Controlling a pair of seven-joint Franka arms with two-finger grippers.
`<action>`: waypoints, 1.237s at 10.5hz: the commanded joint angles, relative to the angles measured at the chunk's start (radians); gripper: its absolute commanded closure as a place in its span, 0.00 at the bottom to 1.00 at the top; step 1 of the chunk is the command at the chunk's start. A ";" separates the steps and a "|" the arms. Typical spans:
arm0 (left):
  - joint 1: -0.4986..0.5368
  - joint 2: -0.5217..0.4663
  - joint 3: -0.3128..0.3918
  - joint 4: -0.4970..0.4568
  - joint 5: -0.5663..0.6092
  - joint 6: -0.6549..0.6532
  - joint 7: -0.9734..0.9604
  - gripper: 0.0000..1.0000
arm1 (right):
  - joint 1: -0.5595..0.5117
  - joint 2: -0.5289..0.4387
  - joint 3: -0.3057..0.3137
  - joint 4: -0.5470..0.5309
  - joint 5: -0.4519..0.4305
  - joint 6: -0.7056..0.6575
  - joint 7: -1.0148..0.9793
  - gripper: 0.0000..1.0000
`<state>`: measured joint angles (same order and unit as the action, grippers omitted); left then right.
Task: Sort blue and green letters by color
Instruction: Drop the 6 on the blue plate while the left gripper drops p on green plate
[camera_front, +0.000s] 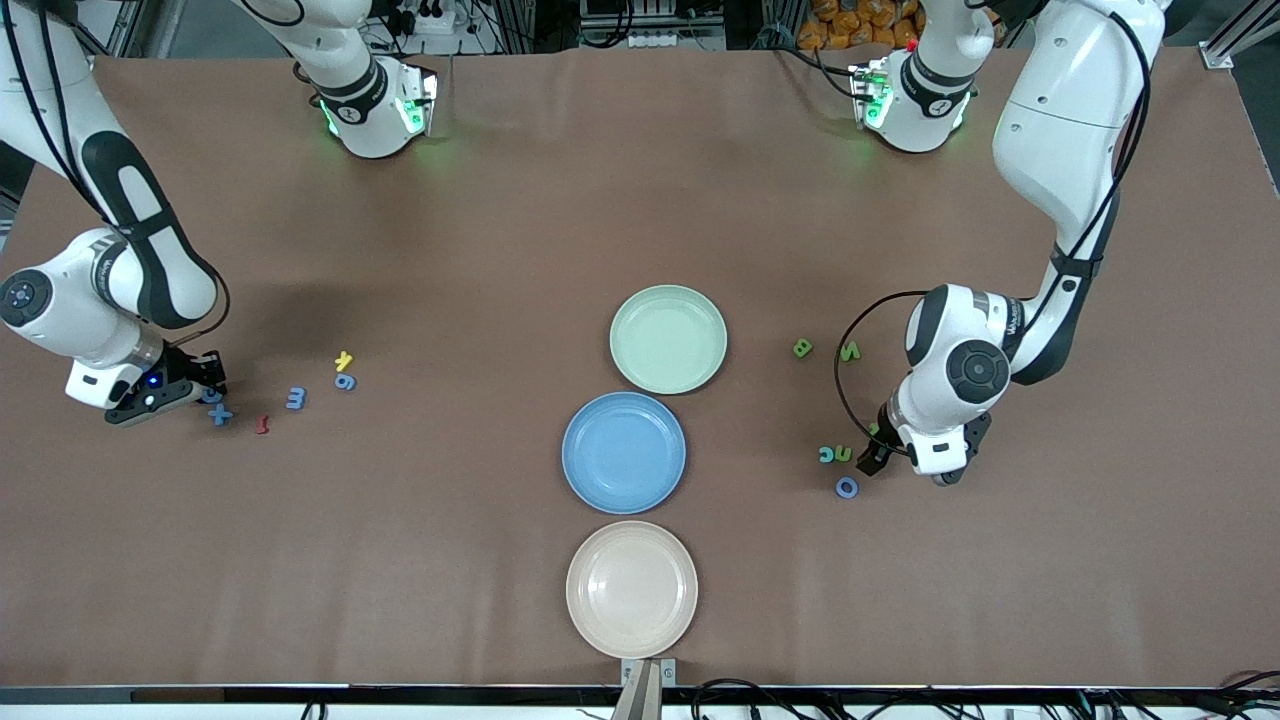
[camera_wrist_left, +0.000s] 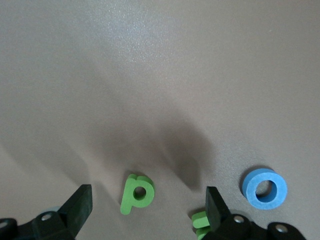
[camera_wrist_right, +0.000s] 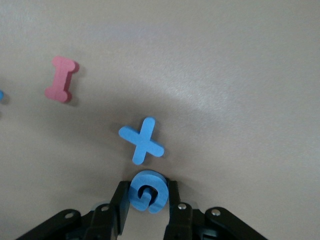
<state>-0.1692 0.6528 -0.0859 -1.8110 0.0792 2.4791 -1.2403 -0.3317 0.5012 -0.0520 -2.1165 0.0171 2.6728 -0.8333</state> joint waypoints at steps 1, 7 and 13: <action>-0.003 0.007 0.002 0.002 0.030 0.014 -0.033 0.00 | -0.020 -0.073 0.052 0.084 0.001 -0.231 0.150 0.95; -0.003 0.018 0.002 0.001 0.030 0.014 -0.033 0.00 | 0.113 -0.096 0.129 0.180 0.003 -0.320 0.766 0.95; -0.001 0.021 0.000 0.001 0.028 0.017 -0.044 1.00 | 0.365 -0.027 0.158 0.340 0.153 -0.289 1.187 0.95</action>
<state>-0.1699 0.6680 -0.0870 -1.8076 0.0803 2.4846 -1.2406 -0.0441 0.4162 0.1017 -1.8657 0.0628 2.3666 0.2767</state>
